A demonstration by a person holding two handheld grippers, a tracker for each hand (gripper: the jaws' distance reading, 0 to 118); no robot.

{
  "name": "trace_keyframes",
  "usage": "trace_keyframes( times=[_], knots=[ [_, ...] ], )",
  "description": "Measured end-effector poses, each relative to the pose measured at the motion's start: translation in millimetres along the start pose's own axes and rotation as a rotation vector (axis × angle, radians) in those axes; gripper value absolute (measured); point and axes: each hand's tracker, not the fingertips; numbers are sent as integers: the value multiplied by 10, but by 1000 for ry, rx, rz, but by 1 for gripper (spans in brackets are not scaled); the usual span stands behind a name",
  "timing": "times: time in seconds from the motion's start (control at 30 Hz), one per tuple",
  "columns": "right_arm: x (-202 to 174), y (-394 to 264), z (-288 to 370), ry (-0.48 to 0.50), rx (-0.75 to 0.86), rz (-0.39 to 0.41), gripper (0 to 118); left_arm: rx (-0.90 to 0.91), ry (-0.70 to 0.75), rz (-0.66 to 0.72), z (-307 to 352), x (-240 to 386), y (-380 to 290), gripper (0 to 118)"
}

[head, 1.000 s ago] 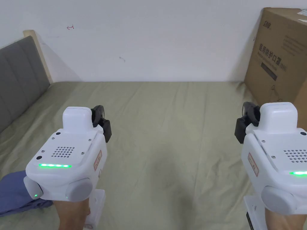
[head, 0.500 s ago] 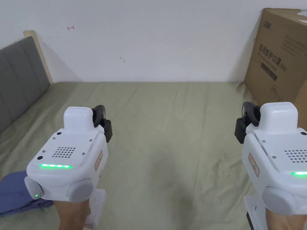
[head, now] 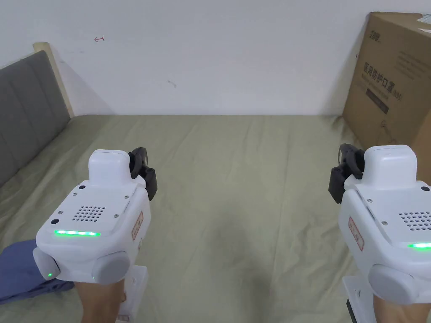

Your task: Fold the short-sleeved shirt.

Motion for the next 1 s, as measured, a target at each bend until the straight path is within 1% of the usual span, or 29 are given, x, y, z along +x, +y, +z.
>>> trace_keyframes(
  times=[0.8, 0.9, 0.93, 0.97, 1.0],
  knots=[
    [-5, 17, 21, 3, 6, 4, 0, 18, 4, -13, 44, 14, 7, 1],
    [-6, 15, 20, 1, 2, -2, 0, 22, 14, -32, 52, 21, 7, 15],
    [-6, 13, 19, 1, -1, -2, 0, 25, 13, -38, 56, 20, 5, 15],
    [-9, 11, 22, -2, 2, 2, 13, 26, 16, -45, 60, 25, 4, 39],
    [-13, 5, 24, -5, 7, 6, 32, 22, 15, -52, 60, 32, 8, 57]
  ],
)
